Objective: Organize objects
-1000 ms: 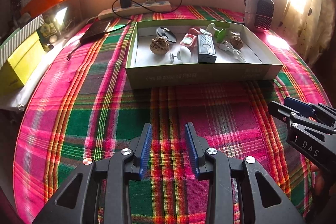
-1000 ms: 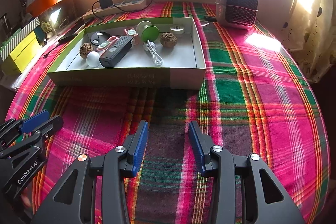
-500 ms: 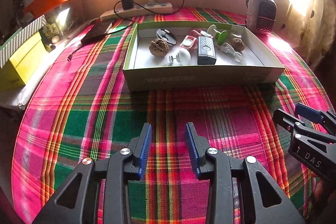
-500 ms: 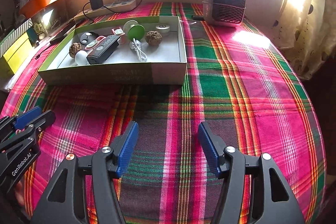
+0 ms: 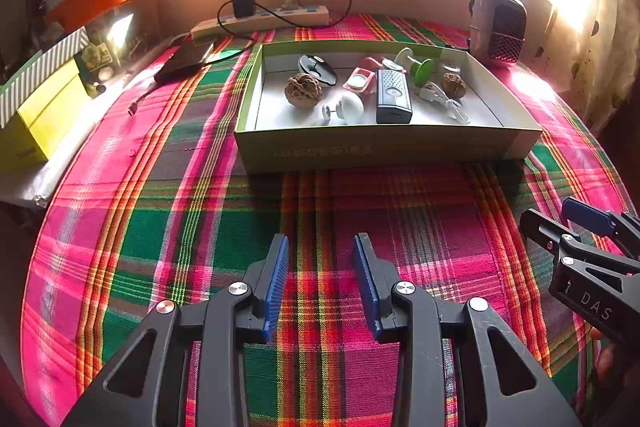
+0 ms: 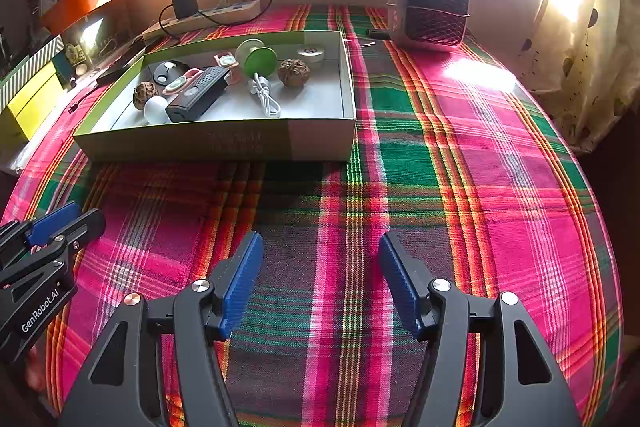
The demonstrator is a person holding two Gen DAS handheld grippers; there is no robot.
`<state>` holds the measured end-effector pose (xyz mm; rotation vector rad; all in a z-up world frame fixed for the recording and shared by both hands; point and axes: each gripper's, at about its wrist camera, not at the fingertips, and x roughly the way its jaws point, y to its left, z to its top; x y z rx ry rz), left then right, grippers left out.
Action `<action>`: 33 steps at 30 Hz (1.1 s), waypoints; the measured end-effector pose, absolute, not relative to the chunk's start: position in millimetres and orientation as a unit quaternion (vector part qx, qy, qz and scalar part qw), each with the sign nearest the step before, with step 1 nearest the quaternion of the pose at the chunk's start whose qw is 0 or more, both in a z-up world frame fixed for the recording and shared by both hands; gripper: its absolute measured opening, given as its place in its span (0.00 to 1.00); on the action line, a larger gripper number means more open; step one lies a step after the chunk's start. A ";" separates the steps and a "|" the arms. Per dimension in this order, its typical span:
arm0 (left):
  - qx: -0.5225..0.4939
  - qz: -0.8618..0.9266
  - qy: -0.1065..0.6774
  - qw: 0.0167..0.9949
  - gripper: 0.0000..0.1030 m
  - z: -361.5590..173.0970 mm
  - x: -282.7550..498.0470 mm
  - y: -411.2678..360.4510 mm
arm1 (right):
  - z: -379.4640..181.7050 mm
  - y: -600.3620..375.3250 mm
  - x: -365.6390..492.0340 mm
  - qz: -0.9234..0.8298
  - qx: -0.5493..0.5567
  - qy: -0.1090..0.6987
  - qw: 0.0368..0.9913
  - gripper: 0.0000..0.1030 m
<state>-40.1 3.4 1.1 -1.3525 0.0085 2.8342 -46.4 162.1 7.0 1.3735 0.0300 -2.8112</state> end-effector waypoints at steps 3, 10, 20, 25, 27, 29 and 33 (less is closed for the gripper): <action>-0.431 0.902 0.003 0.000 0.31 1.2 -40.2 3.7 | 7.1 162.2 -46.4 -0.898 0.439 0.010 0.006 0.60; -0.431 0.902 0.003 0.000 0.31 1.3 -40.1 3.8 | 6.8 162.1 -46.6 -0.898 0.439 0.010 0.006 0.60; -0.431 0.902 -0.002 -0.004 0.31 1.1 -39.6 3.3 | 6.6 161.8 -46.5 -0.898 0.439 0.010 0.006 0.60; -0.431 0.902 -0.004 -0.004 0.31 1.0 -39.7 2.7 | 6.7 161.7 -46.3 -0.898 0.439 0.010 0.006 0.60; -0.431 0.902 -0.003 -0.004 0.31 0.9 -39.7 2.7 | 6.7 161.7 -46.3 -0.898 0.439 0.010 0.006 0.60; -0.431 0.902 -0.003 -0.004 0.31 0.9 -39.7 2.7 | 6.7 161.7 -46.3 -0.898 0.439 0.010 0.006 0.60; -0.431 0.902 -0.003 -0.004 0.31 0.9 -39.7 2.6 | 6.8 161.7 -46.3 -0.898 0.439 0.010 0.006 0.60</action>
